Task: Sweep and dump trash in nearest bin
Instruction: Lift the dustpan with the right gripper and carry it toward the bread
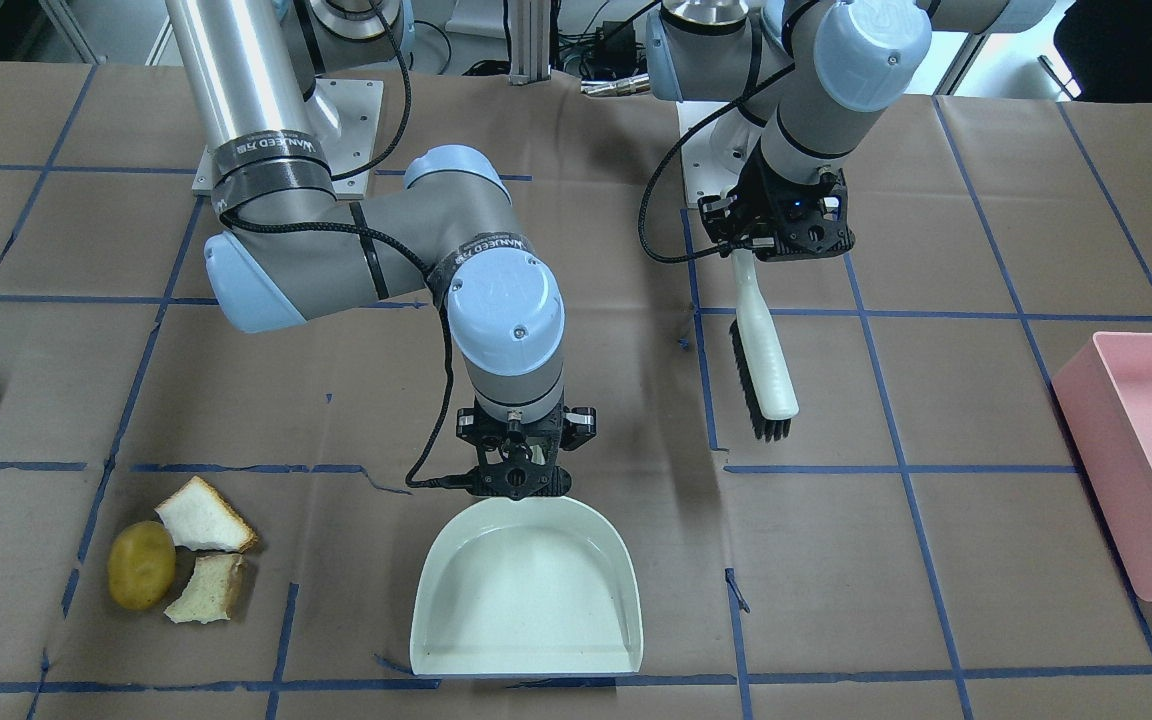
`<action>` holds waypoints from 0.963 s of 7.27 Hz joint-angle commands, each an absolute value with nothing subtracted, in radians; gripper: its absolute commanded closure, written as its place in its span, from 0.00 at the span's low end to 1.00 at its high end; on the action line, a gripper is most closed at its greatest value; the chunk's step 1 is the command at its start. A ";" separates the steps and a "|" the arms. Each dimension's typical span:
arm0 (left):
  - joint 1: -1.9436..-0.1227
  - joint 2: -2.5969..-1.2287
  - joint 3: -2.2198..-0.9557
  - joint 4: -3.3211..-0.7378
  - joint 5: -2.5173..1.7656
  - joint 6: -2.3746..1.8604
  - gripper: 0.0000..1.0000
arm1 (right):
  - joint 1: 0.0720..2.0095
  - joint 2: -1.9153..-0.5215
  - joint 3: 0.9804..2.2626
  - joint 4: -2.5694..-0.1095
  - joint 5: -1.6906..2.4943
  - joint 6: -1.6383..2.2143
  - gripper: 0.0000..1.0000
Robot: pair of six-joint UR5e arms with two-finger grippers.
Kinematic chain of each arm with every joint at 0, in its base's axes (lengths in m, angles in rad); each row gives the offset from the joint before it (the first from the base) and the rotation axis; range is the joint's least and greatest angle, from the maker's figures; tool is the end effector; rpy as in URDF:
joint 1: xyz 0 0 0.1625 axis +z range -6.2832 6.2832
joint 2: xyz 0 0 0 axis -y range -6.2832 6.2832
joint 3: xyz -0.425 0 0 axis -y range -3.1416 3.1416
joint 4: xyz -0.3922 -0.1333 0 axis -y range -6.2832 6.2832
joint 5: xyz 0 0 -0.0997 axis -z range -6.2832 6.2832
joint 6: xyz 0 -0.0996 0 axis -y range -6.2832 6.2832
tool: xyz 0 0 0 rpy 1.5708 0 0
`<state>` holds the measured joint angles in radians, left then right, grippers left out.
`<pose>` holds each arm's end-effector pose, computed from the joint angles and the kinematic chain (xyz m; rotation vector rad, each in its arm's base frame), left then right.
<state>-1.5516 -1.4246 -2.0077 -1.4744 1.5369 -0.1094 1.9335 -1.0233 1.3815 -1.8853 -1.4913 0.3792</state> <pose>-0.1291 -0.3950 0.3536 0.2044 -3.0950 -0.3044 0.3746 -0.5892 0.2843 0.0281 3.0814 0.1072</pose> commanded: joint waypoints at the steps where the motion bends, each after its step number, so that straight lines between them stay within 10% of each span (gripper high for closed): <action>1: -1.558 -1.427 -2.003 -1.465 1.528 -0.107 0.79 | 1.913 -1.025 1.243 -1.733 -1.515 0.353 0.98; 7: -1.575 -1.433 -1.991 -1.457 1.520 -0.106 0.82 | 1.670 -1.124 1.178 -1.450 -1.565 -0.265 1.00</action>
<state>-1.5677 -1.4303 -1.9950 -1.4585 1.5223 -0.1059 1.7641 -1.0818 1.1748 -1.5142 -1.5549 -0.0659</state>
